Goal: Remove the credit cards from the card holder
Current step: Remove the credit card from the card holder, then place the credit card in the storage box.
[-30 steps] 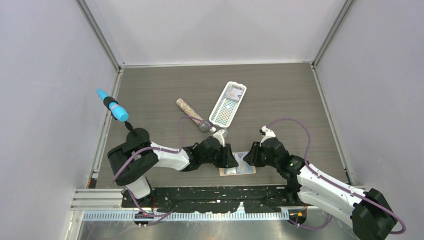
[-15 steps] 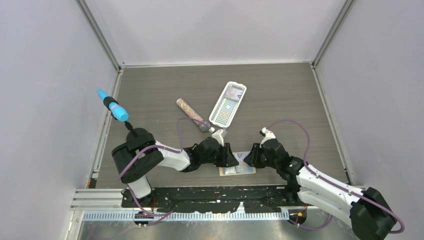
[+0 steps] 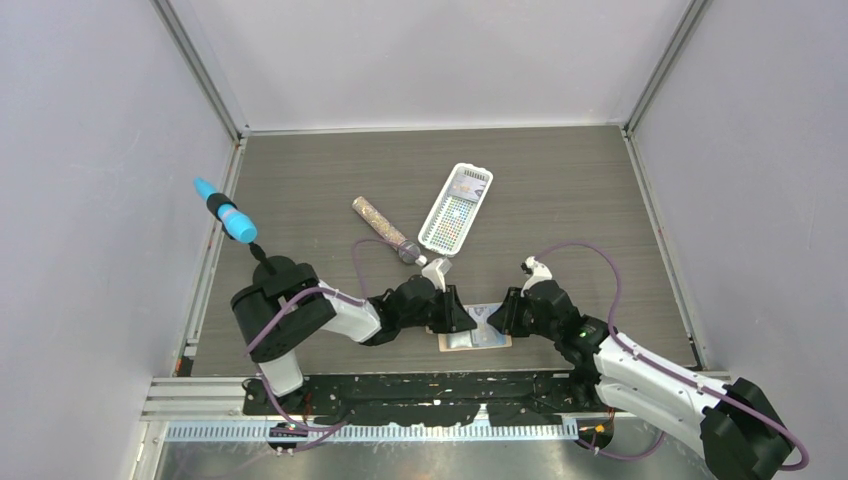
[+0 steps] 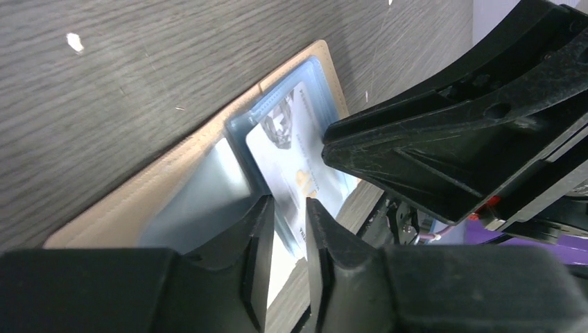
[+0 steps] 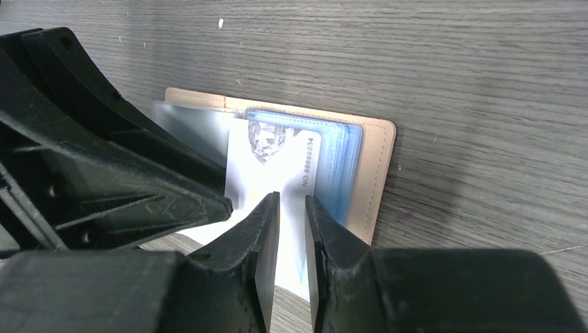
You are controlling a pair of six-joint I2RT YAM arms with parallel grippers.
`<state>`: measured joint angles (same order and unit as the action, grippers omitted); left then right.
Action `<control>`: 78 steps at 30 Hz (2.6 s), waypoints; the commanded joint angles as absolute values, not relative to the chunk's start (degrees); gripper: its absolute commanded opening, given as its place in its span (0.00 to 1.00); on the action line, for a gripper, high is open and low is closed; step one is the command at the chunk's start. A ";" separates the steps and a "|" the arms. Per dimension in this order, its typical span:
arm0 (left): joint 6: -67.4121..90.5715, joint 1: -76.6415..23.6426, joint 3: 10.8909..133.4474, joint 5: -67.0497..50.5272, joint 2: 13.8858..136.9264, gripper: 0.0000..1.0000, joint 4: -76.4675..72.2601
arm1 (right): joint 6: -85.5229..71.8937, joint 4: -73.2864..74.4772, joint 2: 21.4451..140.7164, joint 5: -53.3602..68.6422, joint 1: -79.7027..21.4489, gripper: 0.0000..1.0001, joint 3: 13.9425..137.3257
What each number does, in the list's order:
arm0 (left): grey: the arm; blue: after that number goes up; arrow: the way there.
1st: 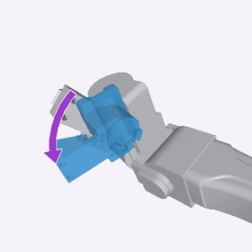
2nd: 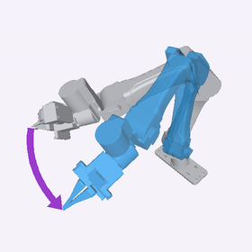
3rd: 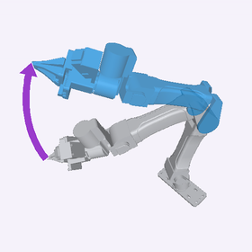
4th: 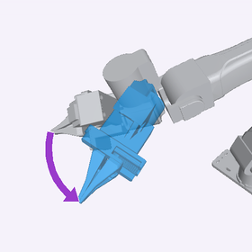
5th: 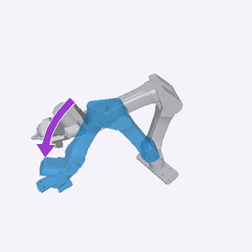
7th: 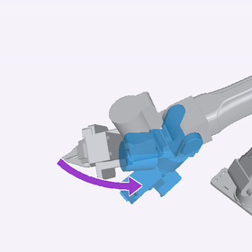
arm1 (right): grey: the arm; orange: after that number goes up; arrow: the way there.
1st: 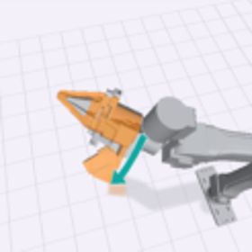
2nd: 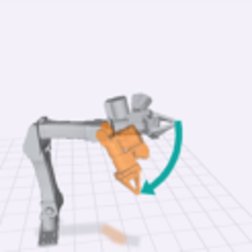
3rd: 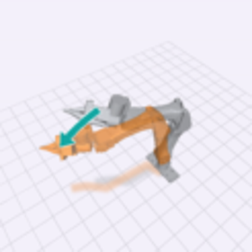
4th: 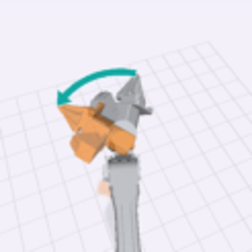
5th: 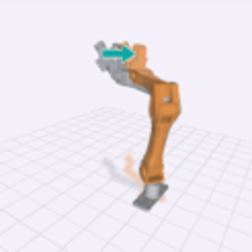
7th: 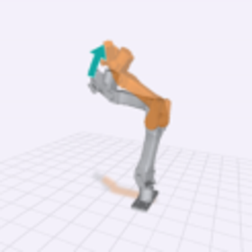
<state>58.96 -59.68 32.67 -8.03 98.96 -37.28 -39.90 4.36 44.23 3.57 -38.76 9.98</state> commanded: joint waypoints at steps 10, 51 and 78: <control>62.88 -57.73 28.28 -8.71 99.05 0.00 -46.50 | -40.26 4.99 44.39 2.61 -38.58 0.27 9.05; 51.67 -53.88 20.19 -11.58 77.46 0.00 -32.42 | -22.92 11.99 38.85 9.68 -38.57 0.41 22.84; 37.62 -53.88 24.10 -28.58 56.46 0.00 -12.18 | -6.73 3.32 53.30 44.09 -40.68 0.47 31.27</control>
